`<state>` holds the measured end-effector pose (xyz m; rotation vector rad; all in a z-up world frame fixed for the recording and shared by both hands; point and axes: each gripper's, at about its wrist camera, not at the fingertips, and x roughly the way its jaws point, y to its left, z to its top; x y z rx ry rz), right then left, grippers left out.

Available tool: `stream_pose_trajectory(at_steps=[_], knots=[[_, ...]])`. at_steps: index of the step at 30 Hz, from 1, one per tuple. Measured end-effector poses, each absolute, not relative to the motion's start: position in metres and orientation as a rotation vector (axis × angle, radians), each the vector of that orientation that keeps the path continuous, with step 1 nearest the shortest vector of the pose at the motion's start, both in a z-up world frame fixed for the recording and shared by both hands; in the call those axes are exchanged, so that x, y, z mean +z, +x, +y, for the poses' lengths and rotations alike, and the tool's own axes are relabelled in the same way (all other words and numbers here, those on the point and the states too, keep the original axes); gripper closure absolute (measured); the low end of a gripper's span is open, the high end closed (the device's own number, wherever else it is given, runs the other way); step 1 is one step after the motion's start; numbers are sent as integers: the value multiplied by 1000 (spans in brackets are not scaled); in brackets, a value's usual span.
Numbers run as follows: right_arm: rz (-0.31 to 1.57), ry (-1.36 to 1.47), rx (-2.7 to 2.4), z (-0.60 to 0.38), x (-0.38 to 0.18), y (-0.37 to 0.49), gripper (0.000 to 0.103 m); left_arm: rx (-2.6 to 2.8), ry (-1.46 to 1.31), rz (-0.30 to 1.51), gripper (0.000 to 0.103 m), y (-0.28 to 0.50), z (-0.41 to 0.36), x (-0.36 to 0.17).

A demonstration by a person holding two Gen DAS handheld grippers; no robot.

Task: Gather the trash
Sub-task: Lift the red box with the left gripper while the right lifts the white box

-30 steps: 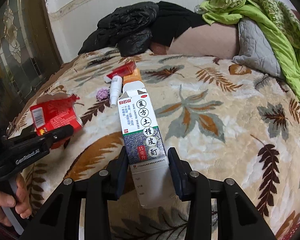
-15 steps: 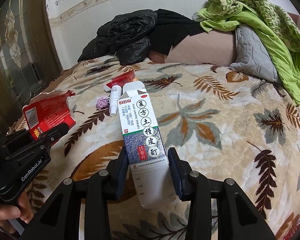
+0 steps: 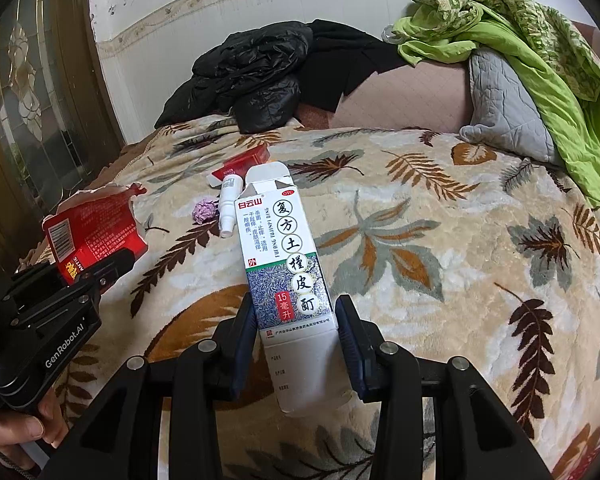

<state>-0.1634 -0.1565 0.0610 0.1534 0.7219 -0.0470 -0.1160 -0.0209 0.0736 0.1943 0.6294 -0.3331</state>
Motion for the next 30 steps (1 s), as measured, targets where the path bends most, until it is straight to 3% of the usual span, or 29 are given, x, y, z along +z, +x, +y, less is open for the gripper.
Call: stream_pose_trajectory(at_steps=[30], knots=[[720, 157, -43, -156, 61, -163, 61, -329, 192, 629, 86, -118, -22, 73]])
